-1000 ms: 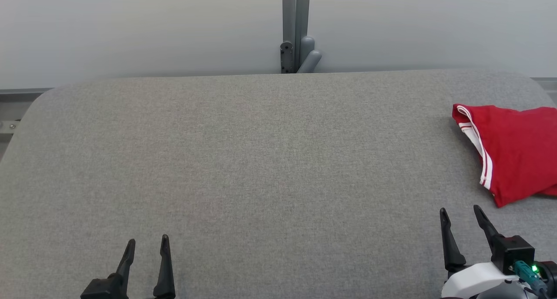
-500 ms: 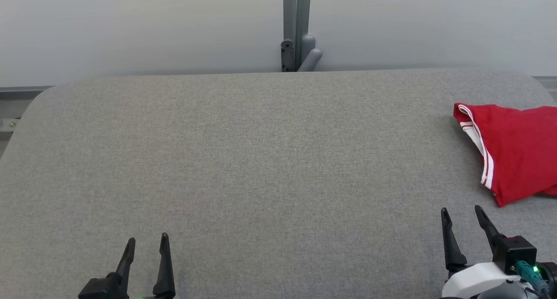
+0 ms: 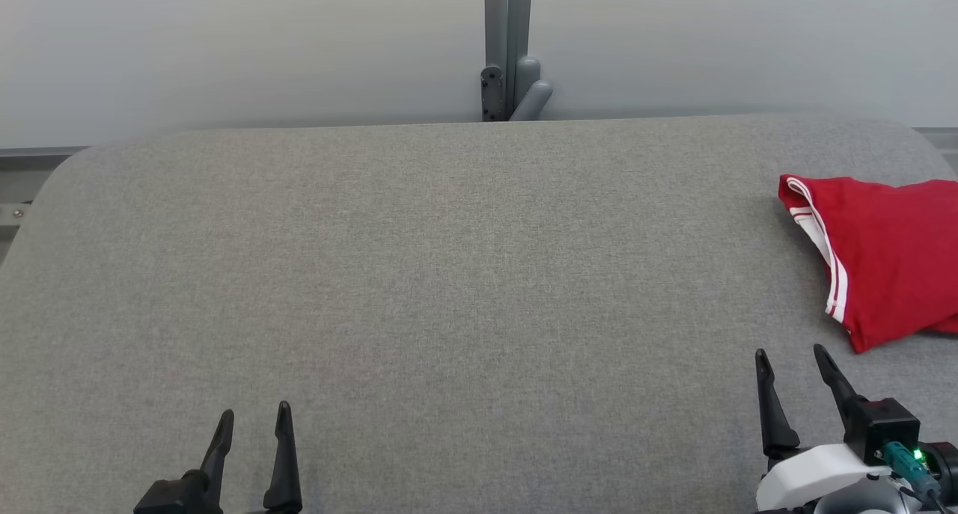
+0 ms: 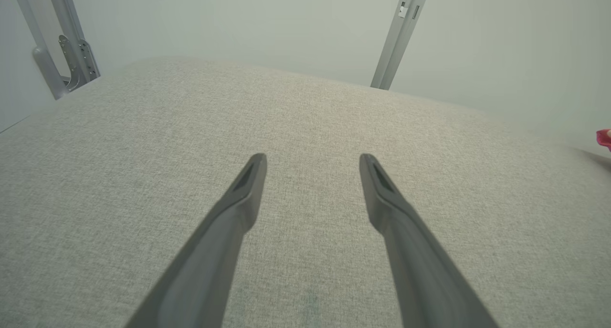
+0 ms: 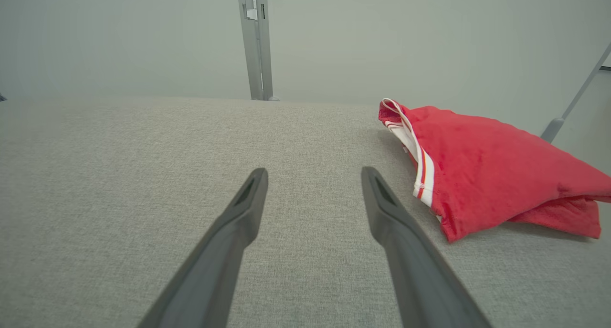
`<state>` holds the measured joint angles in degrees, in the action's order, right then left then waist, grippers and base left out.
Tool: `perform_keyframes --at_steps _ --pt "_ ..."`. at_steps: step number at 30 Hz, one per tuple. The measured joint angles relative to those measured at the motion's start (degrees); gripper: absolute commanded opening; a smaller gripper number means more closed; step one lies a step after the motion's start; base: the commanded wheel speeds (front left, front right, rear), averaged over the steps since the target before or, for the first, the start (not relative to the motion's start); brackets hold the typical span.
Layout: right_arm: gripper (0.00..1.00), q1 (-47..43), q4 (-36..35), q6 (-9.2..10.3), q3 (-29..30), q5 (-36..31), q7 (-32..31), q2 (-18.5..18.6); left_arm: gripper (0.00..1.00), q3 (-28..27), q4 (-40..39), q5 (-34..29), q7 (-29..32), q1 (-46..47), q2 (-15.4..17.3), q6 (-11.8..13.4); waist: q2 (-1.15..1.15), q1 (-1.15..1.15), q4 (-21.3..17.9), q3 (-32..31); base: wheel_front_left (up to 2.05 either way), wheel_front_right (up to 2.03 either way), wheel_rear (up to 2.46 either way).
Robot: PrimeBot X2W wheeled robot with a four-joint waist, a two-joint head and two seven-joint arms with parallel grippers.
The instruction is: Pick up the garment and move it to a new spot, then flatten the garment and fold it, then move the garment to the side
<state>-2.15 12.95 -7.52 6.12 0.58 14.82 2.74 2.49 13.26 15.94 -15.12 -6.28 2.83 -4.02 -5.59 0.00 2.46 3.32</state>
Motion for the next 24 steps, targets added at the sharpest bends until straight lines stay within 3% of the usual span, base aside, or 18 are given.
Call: perform_keyframes --at_steps 22,23,24 --pt "1.0 0.1 -0.8 0.0 -0.2 -2.5 0.0 0.0 1.0 0.1 0.2 0.2 0.0 0.0 0.0 0.3 0.01 0.0 -2.1 -0.6 0.0 0.0 0.0" --pt "0.0 0.1 -0.5 -0.01 -0.2 -2.5 0.0 -0.1 0.0 0.1 0.4 0.2 0.0 -0.1 0.0 0.3 0.01 0.0 -2.1 -0.6 0.0 0.0 0.0" --pt "0.0 0.0 0.0 -0.01 -0.2 -2.4 -0.1 -0.2 0.0 0.2 0.9 0.2 0.0 -0.2 -0.1 0.3 0.01 0.0 -2.1 -0.6 0.0 0.0 0.0"
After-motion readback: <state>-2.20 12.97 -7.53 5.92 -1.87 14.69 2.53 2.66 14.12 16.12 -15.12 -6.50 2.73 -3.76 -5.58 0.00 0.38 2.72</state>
